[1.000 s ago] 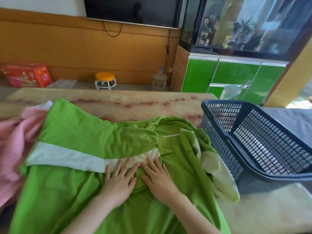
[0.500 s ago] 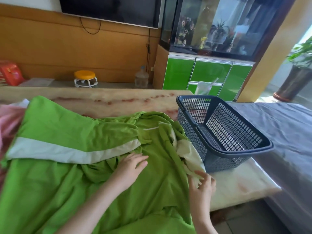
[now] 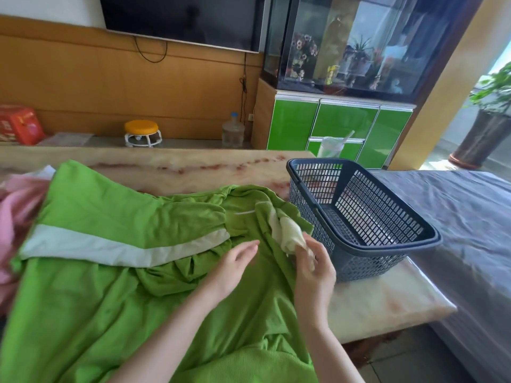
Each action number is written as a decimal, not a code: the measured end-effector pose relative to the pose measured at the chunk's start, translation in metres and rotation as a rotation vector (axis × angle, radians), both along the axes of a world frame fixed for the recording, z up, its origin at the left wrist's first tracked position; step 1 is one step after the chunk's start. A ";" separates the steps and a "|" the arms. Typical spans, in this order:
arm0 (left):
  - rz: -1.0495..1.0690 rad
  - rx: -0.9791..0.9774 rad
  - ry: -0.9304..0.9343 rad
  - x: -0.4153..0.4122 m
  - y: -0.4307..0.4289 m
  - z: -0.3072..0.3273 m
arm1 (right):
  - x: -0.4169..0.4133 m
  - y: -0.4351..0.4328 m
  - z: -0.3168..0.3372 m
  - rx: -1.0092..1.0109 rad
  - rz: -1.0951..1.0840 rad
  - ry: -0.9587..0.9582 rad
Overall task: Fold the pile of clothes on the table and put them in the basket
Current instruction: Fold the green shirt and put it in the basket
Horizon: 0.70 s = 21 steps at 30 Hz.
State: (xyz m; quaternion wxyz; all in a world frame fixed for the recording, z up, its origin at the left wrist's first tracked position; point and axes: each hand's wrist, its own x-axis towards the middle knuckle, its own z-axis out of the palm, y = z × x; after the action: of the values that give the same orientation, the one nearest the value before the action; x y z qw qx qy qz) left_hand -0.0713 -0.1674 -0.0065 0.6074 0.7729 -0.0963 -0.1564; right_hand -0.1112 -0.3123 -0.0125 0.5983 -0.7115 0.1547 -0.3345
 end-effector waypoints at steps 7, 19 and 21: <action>0.306 -0.657 0.632 0.025 0.001 -0.004 | 0.046 0.048 -0.003 -0.674 0.752 0.319; 0.456 -0.544 0.420 0.033 0.031 -0.025 | 0.029 -0.004 -0.027 -0.555 0.288 0.645; 0.394 -0.304 0.323 0.030 0.035 -0.024 | 0.035 0.002 -0.022 -0.378 0.330 0.588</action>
State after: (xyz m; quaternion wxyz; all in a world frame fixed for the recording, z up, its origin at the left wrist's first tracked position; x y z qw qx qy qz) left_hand -0.0411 -0.1323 -0.0305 0.7423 0.6421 0.1310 -0.1402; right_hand -0.0766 -0.3107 -0.0342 0.4325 -0.8901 0.1387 -0.0381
